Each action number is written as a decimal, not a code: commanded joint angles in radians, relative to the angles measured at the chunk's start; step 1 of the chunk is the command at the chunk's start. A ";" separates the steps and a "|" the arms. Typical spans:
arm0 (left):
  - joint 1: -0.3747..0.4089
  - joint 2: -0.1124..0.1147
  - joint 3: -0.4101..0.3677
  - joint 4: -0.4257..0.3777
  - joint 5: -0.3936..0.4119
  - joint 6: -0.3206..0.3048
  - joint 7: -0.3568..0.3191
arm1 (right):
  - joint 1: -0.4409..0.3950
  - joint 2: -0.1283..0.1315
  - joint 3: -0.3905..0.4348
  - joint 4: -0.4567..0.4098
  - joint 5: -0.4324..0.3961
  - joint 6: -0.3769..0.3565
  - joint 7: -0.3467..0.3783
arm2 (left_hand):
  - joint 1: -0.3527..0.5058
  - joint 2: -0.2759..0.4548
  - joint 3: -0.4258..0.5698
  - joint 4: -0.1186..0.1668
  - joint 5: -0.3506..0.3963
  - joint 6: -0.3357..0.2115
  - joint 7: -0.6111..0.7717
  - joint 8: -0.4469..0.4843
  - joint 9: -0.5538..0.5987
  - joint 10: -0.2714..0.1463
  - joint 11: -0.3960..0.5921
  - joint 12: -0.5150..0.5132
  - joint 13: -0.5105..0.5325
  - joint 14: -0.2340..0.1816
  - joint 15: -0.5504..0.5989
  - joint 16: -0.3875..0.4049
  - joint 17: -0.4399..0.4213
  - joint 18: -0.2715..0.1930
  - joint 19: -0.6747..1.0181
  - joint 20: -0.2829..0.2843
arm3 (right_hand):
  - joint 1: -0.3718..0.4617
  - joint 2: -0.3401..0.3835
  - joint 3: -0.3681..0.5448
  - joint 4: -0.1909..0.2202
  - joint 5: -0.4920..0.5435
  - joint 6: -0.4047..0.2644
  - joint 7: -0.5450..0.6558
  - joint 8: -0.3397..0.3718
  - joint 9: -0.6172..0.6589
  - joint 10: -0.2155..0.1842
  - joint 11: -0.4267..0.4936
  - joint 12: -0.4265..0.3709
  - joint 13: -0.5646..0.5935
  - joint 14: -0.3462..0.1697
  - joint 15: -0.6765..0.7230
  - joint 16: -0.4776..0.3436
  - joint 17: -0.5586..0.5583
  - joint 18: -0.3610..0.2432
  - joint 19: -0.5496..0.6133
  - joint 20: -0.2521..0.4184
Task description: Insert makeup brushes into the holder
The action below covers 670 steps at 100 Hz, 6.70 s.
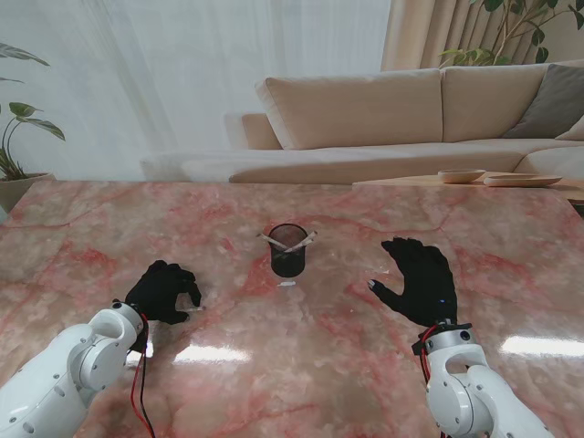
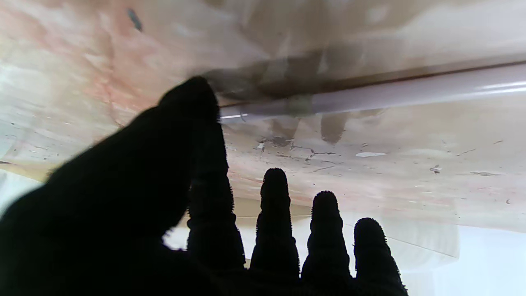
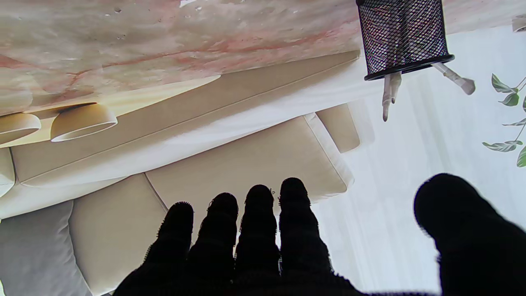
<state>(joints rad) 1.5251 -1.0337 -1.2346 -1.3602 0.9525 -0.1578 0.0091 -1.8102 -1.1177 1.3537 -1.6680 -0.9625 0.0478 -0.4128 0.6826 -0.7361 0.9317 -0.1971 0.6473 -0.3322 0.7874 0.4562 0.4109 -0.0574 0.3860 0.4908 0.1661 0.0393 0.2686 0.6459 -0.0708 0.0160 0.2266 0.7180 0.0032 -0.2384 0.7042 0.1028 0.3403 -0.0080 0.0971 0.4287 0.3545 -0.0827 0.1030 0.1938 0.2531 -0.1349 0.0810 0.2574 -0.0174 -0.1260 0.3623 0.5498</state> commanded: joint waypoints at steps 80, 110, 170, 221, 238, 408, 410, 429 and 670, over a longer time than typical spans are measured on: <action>0.017 -0.005 0.005 0.041 0.055 0.040 0.053 | -0.018 -0.005 0.004 -0.007 0.006 0.010 0.005 | -0.033 0.070 -0.056 -0.023 0.102 0.117 -0.080 -0.159 0.061 -0.004 0.041 0.031 0.010 0.004 0.062 0.025 -0.006 -0.025 -0.017 0.050 | 0.051 -0.002 -0.032 -0.003 -0.001 -0.015 0.005 0.024 0.007 0.002 0.012 0.045 -0.026 0.002 0.016 0.039 -0.022 0.011 0.034 0.030; 0.037 0.003 -0.032 0.021 0.100 0.030 0.037 | -0.020 -0.005 0.002 -0.016 0.007 0.011 0.009 | -0.025 0.042 -0.066 -0.034 0.119 0.117 -0.058 -0.123 0.086 0.001 0.039 0.030 0.027 0.010 0.063 0.025 -0.008 -0.018 -0.011 0.060 | 0.057 -0.004 -0.032 -0.005 0.002 -0.016 0.006 0.026 0.009 0.002 0.012 0.050 -0.023 0.002 0.018 0.042 -0.021 0.012 0.035 0.033; 0.052 0.010 -0.042 0.037 0.139 0.052 0.035 | -0.024 -0.006 0.006 -0.020 0.012 0.015 0.009 | 0.028 -0.008 -0.089 -0.035 0.152 0.082 0.095 -0.135 0.125 0.008 0.053 0.041 0.044 0.018 0.079 0.033 -0.011 -0.018 -0.003 0.080 | 0.061 -0.005 -0.021 -0.007 0.008 -0.023 0.008 0.027 0.014 0.003 0.013 0.055 -0.018 0.004 0.020 0.045 -0.020 0.013 0.034 0.036; 0.058 0.015 -0.031 0.005 0.183 0.112 -0.010 | -0.023 -0.008 0.009 -0.022 0.020 0.011 0.005 | 0.038 0.005 -0.091 -0.032 0.266 0.074 0.210 -0.186 0.201 0.009 0.061 0.044 0.077 0.028 0.090 0.029 -0.006 -0.006 0.016 0.104 | 0.053 -0.009 0.002 -0.014 0.009 -0.025 0.008 0.027 0.019 0.001 0.014 0.058 -0.010 0.005 0.025 0.048 -0.020 0.016 0.033 0.038; 0.040 0.015 -0.006 0.010 0.172 0.127 -0.025 | -0.024 -0.010 0.013 -0.023 0.026 0.009 0.003 | 0.061 0.030 -0.038 -0.008 0.292 0.079 0.237 -0.198 0.225 0.009 0.068 0.052 0.088 0.028 0.089 0.026 -0.005 -0.012 0.022 0.093 | 0.051 -0.010 0.007 -0.017 0.009 -0.025 0.008 0.027 0.047 0.003 0.029 0.064 -0.007 0.007 0.027 0.050 -0.019 0.016 0.033 0.038; 0.045 -0.009 -0.012 0.003 -0.009 0.101 -0.032 | -0.013 -0.015 0.003 -0.025 0.048 0.003 -0.010 | 0.082 0.233 -0.007 -0.095 0.137 0.013 0.144 0.531 0.288 -0.008 0.087 0.459 0.061 0.002 0.117 0.074 0.005 -0.070 -0.028 0.014 | 0.057 -0.013 0.036 -0.031 0.005 -0.008 0.009 0.028 0.071 -0.001 0.070 0.091 0.003 0.011 0.050 0.074 -0.020 0.021 0.040 0.049; 0.045 -0.010 -0.012 0.003 -0.013 0.100 -0.030 | -0.013 -0.015 0.003 -0.025 0.048 0.003 -0.009 | 0.082 0.233 -0.007 -0.096 0.137 0.013 0.145 0.533 0.289 -0.008 0.087 0.460 0.060 0.001 0.117 0.074 0.005 -0.071 -0.028 0.014 | 0.057 -0.013 0.037 -0.031 0.005 -0.008 0.009 0.028 0.071 -0.001 0.070 0.091 0.004 0.011 0.050 0.074 -0.020 0.021 0.040 0.049; 0.052 -0.018 -0.024 -0.016 -0.045 0.093 -0.017 | -0.013 -0.015 0.005 -0.027 0.046 0.001 -0.008 | 0.083 0.240 -0.009 -0.102 0.136 -0.001 0.144 0.552 0.298 -0.008 0.086 0.468 0.065 0.002 0.121 0.078 0.005 -0.072 -0.029 0.011 | 0.056 -0.013 0.039 -0.033 0.006 -0.008 0.009 0.028 0.070 -0.001 0.069 0.091 0.003 0.011 0.050 0.074 -0.021 0.020 0.040 0.049; -0.231 -0.247 0.176 -0.116 -1.167 0.124 0.187 | -0.036 -0.026 0.018 -0.019 0.103 0.007 -0.018 | 0.104 0.286 -0.062 -0.083 0.162 -0.067 0.042 0.699 -0.039 -0.014 -0.060 -0.060 -0.093 -0.077 -0.053 -0.058 0.053 -0.110 -0.201 -0.448 | 0.055 -0.007 0.038 -0.041 0.009 -0.016 0.010 0.026 0.072 -0.003 0.064 0.092 0.000 0.011 0.046 0.072 -0.027 0.015 0.032 0.053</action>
<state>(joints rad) 1.3146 -1.2625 -1.0668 -1.4907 -0.1971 -0.0326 0.1985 -1.8327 -1.1402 1.3689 -1.6922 -0.8670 0.0480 -0.4419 0.7013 -0.5523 0.8549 -0.3101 0.7584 -0.2154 0.7568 1.0926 0.4065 -0.0350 0.3432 0.4486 0.1052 0.0240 0.2450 0.6030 -0.0298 -0.0448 0.0521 0.2803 0.0545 -0.2395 0.7287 0.0958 0.3405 -0.0208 0.1000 0.4406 0.4178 -0.0827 0.1703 0.2696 0.2544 -0.1244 0.1231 0.3013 -0.0276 -0.1031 0.3864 0.5727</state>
